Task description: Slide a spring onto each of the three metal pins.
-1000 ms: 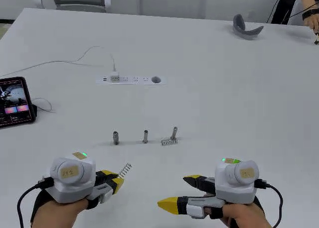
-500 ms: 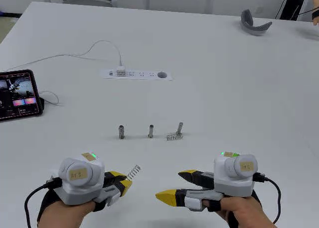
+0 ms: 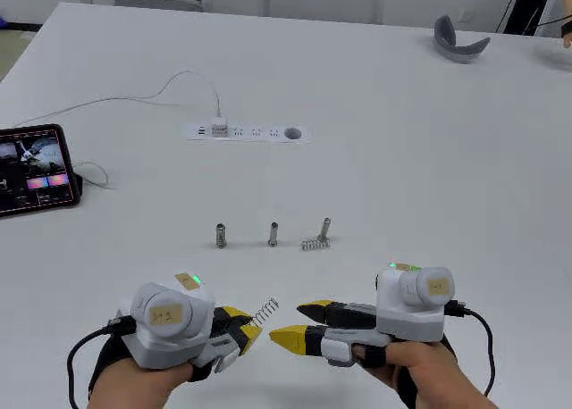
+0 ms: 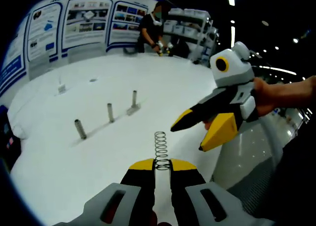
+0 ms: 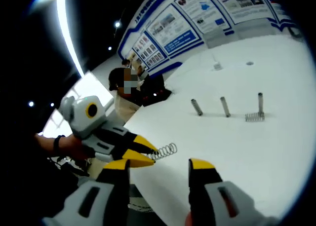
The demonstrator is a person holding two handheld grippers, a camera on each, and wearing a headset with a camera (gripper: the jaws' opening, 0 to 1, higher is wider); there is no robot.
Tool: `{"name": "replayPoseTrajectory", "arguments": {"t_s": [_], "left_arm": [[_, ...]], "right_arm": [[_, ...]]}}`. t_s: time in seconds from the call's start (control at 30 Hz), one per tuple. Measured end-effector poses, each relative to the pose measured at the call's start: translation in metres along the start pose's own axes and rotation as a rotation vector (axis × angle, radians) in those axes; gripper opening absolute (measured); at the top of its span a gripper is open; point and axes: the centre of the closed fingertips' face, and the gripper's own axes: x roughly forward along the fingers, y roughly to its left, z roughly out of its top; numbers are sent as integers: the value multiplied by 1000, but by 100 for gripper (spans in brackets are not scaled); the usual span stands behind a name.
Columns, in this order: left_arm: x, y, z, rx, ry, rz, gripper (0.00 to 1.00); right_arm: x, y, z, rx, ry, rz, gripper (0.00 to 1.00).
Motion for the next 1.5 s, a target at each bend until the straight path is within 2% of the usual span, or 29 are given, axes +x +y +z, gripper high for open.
{"name": "replayPoseTrajectory", "arguments": {"t_s": [0.23, 0.53, 0.63, 1.1, 1.27, 1.5], "left_arm": [[1, -15, 6, 23, -9, -24, 10], [-2, -29, 16, 51, -25, -48, 10], [-2, -32, 16, 71, -23, -55, 10], [-5, -28, 19, 100, -22, -60, 10], [-5, -28, 18, 125, -15, -63, 10], [-5, -29, 16, 129, -7, -73, 10]], "right_arm": [[1, 2, 10, 31, -29, 21, 41], [3, 1, 7, 61, -19, 28, 38], [4, 6, 9, 77, -34, 46, 32], [0, 7, 14, 94, -56, 45, 21], [0, 10, 17, 103, -60, 60, 17], [-1, 10, 19, 97, -57, 58, 14]]}}
